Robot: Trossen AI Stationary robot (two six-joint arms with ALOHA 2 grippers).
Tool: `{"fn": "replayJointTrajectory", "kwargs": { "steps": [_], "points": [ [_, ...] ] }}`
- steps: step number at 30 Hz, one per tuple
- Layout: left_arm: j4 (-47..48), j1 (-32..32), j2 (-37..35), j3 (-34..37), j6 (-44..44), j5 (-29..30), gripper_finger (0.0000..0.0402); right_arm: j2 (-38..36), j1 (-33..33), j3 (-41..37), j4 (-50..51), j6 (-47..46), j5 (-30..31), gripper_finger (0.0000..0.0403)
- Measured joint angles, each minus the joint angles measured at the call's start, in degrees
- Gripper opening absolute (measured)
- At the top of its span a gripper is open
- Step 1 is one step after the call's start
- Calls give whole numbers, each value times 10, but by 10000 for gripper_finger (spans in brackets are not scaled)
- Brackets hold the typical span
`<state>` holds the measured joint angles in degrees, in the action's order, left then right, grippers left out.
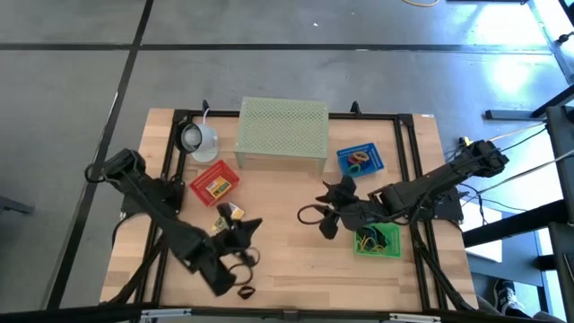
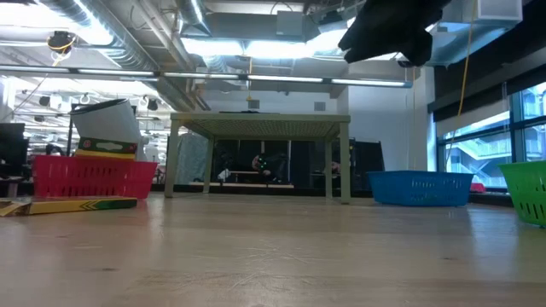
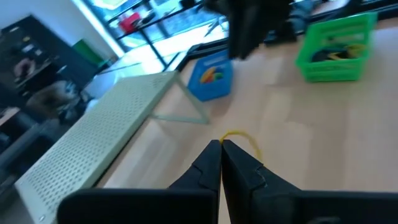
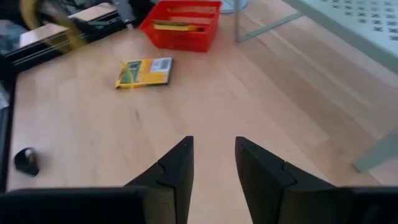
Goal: Pick & Place Office Desk Supplies
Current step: Put the yellow rubber band into the green bin
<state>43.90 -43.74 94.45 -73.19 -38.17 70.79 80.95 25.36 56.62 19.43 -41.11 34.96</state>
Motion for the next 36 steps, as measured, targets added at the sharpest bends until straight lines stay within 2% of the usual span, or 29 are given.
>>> {"fn": "replayJointTrajectory", "kwargs": {
  "steps": [8,13,15,20,25,30,32,36],
  "points": [
    [-4,65,0,0,0,-3,3,0,33,0,-90,72,2,119],
    [-7,97,0,0,4,-11,2,0,42,0,-115,74,2,119],
    [-16,107,0,0,4,-23,3,8,44,1,-120,73,2,119],
    [-54,120,0,0,35,-97,2,39,47,1,-140,80,-1,119],
    [-121,120,0,0,109,-123,2,52,33,0,-143,68,-41,119],
    [-176,120,4,-1,154,-130,3,52,20,0,-160,72,-46,119],
    [-197,121,11,-1,181,-137,2,52,15,0,-172,102,-66,119],
    [-259,128,26,-1,249,-162,3,52,7,0,-186,190,-145,119]
  ]
}}
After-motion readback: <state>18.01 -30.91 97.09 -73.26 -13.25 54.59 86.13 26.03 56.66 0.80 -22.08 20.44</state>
